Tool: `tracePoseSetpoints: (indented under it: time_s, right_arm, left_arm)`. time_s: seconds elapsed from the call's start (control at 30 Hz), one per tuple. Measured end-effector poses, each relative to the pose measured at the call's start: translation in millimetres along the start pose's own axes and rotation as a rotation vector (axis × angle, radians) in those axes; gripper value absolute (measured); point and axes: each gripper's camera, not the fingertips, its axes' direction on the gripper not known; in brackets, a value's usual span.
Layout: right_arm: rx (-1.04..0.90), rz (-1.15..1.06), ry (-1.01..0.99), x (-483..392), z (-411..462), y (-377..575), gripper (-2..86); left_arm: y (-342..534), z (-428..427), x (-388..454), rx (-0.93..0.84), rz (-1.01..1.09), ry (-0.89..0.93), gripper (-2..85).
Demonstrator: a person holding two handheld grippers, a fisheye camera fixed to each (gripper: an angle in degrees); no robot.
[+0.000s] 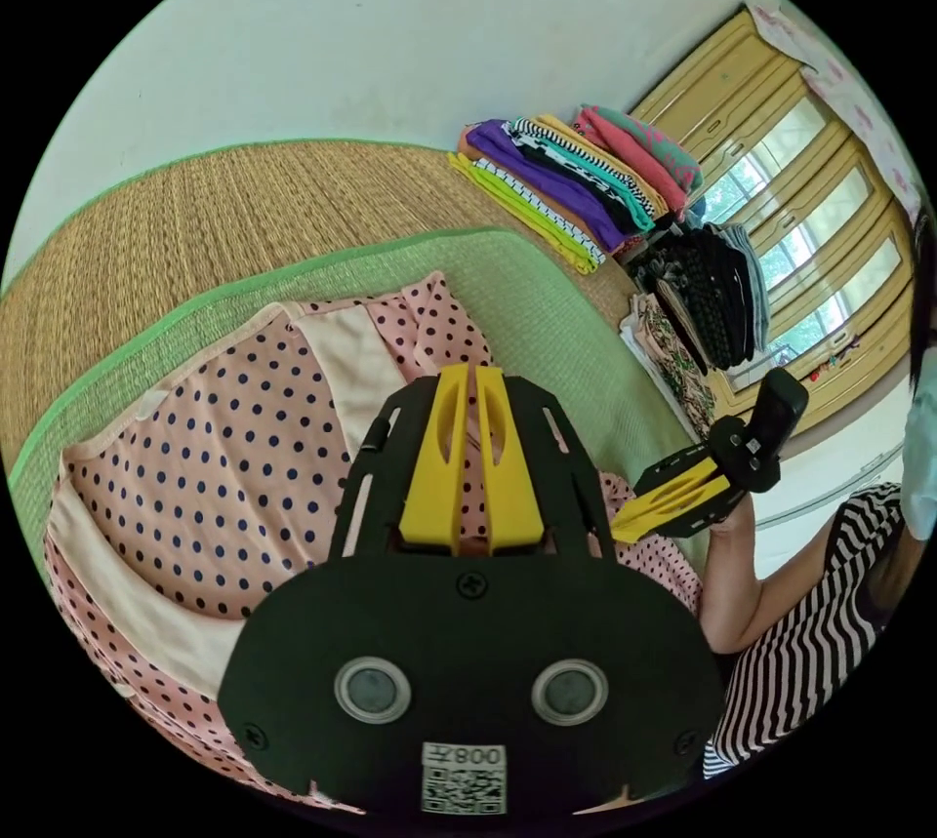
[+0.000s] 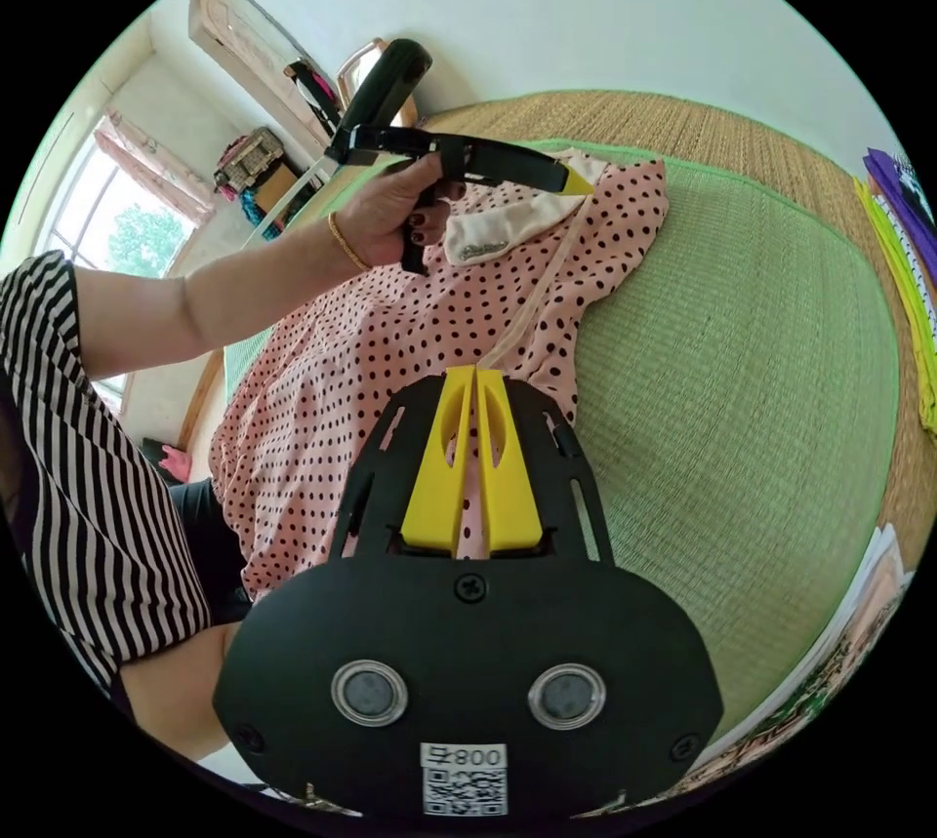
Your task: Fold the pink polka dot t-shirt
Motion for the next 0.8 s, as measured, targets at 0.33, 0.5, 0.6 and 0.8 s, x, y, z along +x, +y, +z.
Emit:
tracePoseSetpoints:
  time_s: [0.33,0.5,0.6,0.8]
  right_arm:
    - [0.054,0.04,-0.002,-5,7,-26,0.3]
    - [0.202,0.004,-0.079,-18,-5,-41,0.2]
    - [0.195,0.026,-0.11,-14,8,-49,0.2]
    - [0.307,0.221,-0.336,3,16,-54,0.2]
  left_arm:
    - [71,-57,-9,0.032,-0.083,0.051,1.2]
    - [189,-159,-18,0.172,-0.291,-0.073,2.9]
    - [267,-215,-30,0.237,-0.491,-0.197,4.0]
    - [370,-260,-52,0.241,-0.762,-0.27,6.7]
